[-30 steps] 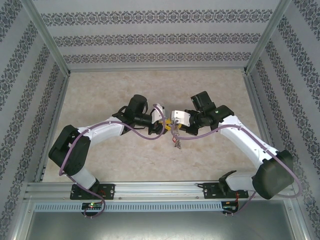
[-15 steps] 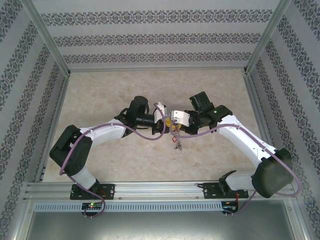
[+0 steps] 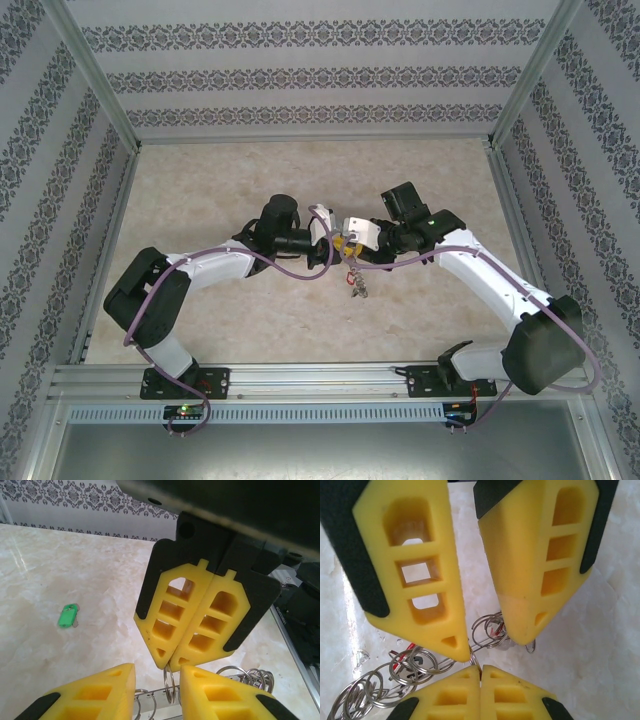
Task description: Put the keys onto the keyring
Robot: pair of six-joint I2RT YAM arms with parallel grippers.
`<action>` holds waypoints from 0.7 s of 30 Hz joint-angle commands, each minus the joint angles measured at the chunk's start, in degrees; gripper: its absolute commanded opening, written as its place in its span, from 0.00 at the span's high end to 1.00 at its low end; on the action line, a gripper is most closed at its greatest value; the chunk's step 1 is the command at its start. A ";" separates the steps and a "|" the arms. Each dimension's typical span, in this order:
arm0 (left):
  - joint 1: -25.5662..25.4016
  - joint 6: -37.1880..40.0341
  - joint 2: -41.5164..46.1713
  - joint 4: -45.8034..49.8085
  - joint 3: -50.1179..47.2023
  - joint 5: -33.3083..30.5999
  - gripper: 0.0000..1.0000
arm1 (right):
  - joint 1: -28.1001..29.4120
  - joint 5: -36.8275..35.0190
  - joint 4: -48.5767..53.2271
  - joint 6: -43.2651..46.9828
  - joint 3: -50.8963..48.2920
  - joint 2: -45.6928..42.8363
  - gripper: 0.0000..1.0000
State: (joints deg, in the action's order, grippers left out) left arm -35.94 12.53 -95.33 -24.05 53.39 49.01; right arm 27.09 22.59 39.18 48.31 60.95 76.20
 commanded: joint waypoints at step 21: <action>-0.36 -5.00 -1.27 -5.39 -1.62 -1.09 0.73 | -1.23 6.39 -5.24 -2.17 -1.89 -0.01 1.00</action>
State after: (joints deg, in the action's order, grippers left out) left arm -35.92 8.93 -95.88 -26.68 50.26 47.51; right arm 25.98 25.80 36.12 46.63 59.48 76.25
